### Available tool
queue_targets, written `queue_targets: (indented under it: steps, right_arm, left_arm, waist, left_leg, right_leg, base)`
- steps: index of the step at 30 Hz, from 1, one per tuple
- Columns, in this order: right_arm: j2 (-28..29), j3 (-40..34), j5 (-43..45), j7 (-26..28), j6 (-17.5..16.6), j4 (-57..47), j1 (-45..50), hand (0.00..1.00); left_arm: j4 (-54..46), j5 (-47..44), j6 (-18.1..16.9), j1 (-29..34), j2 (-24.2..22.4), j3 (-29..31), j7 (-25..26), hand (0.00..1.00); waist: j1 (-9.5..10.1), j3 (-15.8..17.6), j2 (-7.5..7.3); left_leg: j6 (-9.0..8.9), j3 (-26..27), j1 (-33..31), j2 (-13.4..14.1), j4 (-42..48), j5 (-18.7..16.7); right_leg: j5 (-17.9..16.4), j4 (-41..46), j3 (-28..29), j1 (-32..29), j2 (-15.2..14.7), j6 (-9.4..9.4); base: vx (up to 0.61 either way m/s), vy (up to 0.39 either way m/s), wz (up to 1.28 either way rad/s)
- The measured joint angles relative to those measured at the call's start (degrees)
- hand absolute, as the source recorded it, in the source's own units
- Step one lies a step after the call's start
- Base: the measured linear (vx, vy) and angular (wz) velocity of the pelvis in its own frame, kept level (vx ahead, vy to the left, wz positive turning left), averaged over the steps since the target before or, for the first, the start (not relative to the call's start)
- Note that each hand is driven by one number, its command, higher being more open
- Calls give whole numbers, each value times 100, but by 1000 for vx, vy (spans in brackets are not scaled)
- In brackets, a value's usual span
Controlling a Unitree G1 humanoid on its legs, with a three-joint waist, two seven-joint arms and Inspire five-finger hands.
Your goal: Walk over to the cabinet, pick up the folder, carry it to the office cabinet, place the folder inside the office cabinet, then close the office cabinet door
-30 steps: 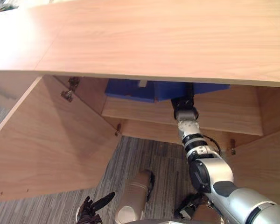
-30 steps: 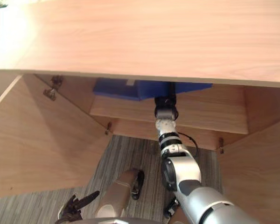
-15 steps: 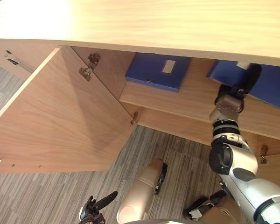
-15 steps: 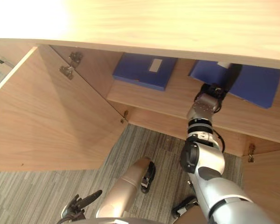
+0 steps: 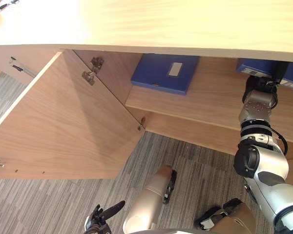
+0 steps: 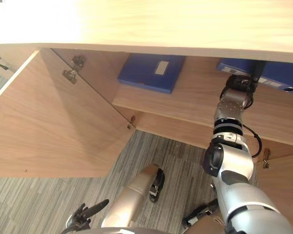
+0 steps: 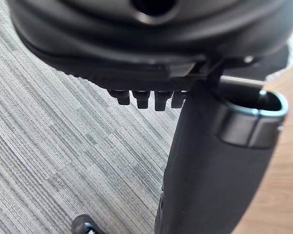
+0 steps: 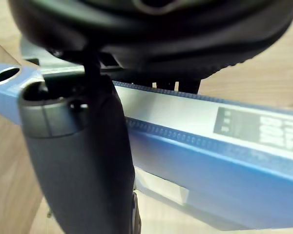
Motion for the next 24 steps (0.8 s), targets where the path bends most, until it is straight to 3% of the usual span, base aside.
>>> queue_targets:
  steps: [10,16,18,24]
  right_arm:
    - [-11,1492,-1498,467,1127,897,0,100]
    - [-42,2619,-3332,1511,1825,1408,1,100]
    - [-81,3052,-3985,1815,1883,1496,-2,100]
    - [-183,3275,-4183,2103,1898,1518,-3,100]
  left_arm:
    - [-286,1,-4,181,236,-294,-198,100]
    - [-818,14,-3,450,485,-706,-443,100]
    - [-1006,36,-1,513,536,-745,-553,100]
    - [-1348,135,4,644,777,-888,-699,100]
  waist:
    - [-95,103,-88]
    - [-106,207,-142]
    - [-113,225,-147]
    - [-111,265,-206]
  left_leg:
    - [-44,61,285,243,-275,24]
    - [-48,103,528,371,-456,26]
    - [-47,109,584,398,-487,26]
    - [-47,126,614,435,-542,26]
  right_leg:
    - [54,-277,47,126,255,-101]
    - [72,-447,7,321,370,-140]
    - [72,-505,-18,390,403,-140]
    - [84,-575,-25,411,444,-154]
  base:
    - [60,-62,-11]
    - [58,-64,-6]
    - [51,-49,-1]
    - [40,-31,-2]
